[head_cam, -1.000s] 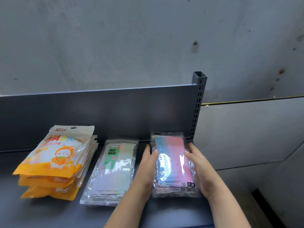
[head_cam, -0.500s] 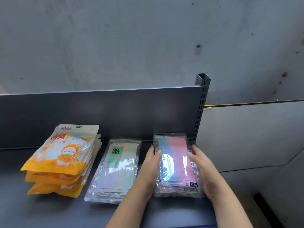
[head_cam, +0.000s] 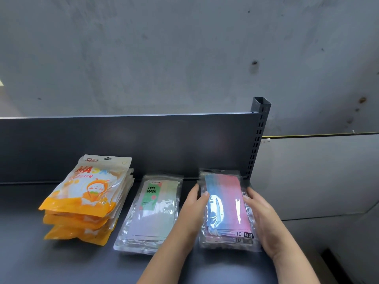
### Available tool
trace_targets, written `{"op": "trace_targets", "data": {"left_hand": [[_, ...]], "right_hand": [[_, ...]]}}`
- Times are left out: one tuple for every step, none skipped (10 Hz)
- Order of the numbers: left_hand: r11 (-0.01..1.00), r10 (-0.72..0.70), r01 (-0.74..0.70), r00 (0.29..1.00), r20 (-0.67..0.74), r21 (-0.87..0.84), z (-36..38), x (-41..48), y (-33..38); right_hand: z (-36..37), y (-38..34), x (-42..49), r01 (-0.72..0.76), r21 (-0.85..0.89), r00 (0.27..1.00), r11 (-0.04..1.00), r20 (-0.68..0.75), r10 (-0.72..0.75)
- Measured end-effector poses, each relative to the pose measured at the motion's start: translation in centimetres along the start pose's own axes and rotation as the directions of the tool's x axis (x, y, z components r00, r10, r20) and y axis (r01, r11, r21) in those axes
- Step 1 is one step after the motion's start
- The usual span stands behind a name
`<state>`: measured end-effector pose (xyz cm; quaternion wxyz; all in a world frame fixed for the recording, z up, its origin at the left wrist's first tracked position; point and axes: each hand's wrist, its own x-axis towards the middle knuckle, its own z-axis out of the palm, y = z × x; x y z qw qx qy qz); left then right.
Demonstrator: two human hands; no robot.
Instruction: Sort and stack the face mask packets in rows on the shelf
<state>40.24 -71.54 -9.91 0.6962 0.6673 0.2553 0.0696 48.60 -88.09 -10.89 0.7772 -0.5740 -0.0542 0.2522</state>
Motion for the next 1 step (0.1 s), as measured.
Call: {"op": "trace_targets", "data": {"left_hand": [[0.991,0.071,-0.068,0.997,-0.026,0.119,-0.55,-1.69,-0.21]], "right_hand": [[-0.21,0.19,-0.66,0.044,-0.099,0.992,0.994,-0.113,-0.055]]}}
